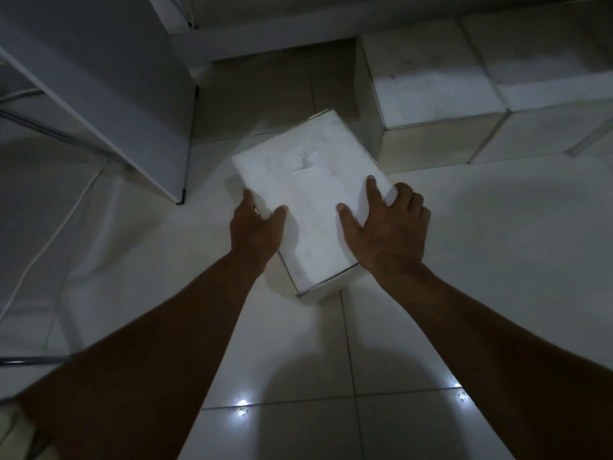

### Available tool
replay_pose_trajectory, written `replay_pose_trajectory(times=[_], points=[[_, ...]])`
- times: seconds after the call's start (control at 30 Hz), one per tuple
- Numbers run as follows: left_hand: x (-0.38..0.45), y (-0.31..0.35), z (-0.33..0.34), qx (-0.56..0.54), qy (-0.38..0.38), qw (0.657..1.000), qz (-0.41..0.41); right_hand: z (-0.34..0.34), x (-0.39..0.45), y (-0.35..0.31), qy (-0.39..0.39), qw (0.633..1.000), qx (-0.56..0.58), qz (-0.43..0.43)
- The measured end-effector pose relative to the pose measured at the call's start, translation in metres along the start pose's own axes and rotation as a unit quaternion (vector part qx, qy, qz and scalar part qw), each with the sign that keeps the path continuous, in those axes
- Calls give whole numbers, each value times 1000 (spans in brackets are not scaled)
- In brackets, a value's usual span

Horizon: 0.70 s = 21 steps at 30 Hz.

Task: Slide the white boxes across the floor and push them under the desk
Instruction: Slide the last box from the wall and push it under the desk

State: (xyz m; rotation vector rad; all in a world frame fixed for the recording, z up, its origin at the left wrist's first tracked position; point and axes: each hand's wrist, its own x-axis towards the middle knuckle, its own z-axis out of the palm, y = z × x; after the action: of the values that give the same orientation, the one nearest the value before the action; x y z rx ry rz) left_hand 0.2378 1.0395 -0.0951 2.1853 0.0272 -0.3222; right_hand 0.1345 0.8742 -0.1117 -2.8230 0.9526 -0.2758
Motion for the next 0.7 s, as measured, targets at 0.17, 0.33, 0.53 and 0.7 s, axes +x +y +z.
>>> replay_pose_trajectory(times=[0.17, 0.33, 0.53, 0.7], points=[[30, 9, 1, 7, -38, 999, 32, 0, -12, 12, 14, 998, 56, -20], [5, 2, -7, 243, -36, 934, 259, 6, -25, 51, 32, 959, 149, -238], [-18, -9, -19, 383, -197, 798, 423, 8, -18, 68, 22, 938, 151, -310], [-5, -6, -15, 430, -196, 775, 419, 11, -11, 68, 26, 943, 129, -305]])
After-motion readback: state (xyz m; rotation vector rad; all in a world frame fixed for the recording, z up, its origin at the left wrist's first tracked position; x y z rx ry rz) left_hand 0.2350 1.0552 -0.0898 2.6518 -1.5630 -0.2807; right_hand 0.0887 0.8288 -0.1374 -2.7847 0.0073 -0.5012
